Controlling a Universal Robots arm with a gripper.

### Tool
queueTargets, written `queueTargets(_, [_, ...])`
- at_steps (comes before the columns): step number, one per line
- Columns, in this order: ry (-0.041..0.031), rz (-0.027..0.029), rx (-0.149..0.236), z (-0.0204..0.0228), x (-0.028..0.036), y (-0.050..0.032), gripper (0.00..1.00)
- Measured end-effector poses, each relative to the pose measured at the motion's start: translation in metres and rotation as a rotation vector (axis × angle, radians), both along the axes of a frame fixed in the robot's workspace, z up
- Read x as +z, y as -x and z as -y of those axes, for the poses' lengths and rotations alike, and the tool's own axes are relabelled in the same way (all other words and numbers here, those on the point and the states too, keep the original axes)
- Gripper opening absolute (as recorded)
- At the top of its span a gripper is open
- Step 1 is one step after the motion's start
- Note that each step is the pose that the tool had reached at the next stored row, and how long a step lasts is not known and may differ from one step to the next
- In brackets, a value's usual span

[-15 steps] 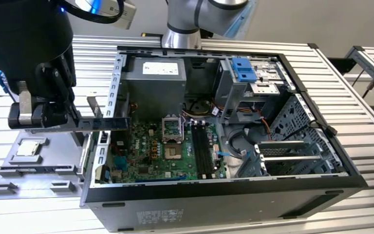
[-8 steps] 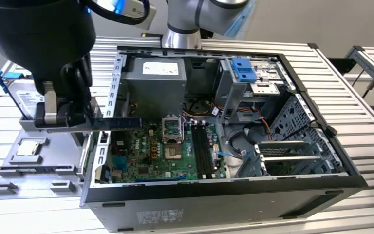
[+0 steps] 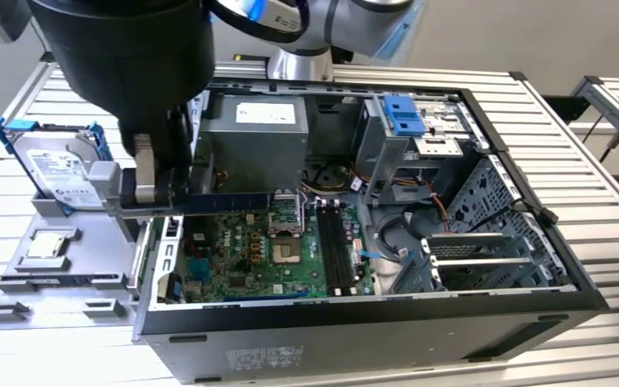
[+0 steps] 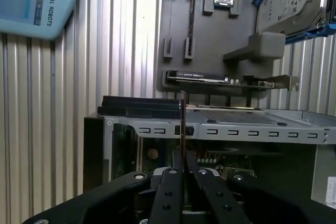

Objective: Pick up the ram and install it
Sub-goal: 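Pick up the ram and move it above insertion slot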

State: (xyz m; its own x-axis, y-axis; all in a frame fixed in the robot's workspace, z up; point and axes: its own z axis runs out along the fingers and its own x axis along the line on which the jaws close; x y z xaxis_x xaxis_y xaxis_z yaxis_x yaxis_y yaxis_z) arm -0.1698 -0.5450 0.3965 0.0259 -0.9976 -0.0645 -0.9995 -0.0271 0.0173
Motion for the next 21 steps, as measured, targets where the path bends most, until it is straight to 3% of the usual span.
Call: queueTargets(21, [0.0001, -0.0001, 0.000, -0.0023, 0.0000, -0.0827, 0.00])
